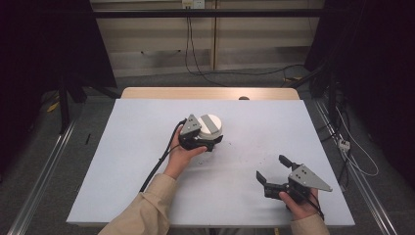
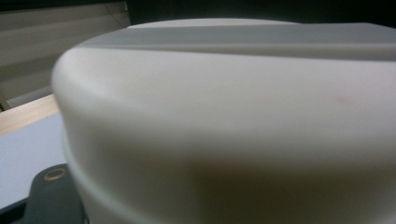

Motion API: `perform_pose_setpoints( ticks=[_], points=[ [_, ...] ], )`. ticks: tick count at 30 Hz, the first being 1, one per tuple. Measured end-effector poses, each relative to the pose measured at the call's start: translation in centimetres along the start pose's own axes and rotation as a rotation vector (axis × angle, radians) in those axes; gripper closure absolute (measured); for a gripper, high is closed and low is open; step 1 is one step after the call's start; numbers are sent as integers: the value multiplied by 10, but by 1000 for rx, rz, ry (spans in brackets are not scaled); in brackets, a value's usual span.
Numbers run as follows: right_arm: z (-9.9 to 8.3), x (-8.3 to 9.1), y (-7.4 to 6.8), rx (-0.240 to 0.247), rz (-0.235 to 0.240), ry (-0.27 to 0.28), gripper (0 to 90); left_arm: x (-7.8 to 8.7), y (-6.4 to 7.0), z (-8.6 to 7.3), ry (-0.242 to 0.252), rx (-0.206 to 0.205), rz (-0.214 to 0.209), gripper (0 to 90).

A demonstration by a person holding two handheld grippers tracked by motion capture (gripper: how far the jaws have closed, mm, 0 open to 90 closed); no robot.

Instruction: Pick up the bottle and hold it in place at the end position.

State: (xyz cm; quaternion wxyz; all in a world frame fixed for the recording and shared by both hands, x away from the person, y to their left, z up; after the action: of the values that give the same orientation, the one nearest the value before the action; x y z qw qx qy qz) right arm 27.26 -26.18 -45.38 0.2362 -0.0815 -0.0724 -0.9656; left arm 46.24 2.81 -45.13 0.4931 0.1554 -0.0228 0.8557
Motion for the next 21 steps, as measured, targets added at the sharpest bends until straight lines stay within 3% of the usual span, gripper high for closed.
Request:
perform_pose_setpoints(
  ticks=[21],
  points=[
    [0,-1,0,0,2,-5,37,-8,6,-8,-27,-33,4,185]
  ],
)
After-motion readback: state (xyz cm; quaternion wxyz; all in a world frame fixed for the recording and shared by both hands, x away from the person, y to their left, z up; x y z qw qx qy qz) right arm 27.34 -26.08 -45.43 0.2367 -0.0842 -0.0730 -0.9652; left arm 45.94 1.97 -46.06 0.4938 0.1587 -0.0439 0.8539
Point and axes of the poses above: each handheld gripper's, and its own axes: x roughly backward along the jaws, z roughly out of its top, y roughly to its right, the point moved 1 cm from there along -x, roughly forward along the jaws, and after that the axes turned 6 degrees about x, right-handed, at the moved point
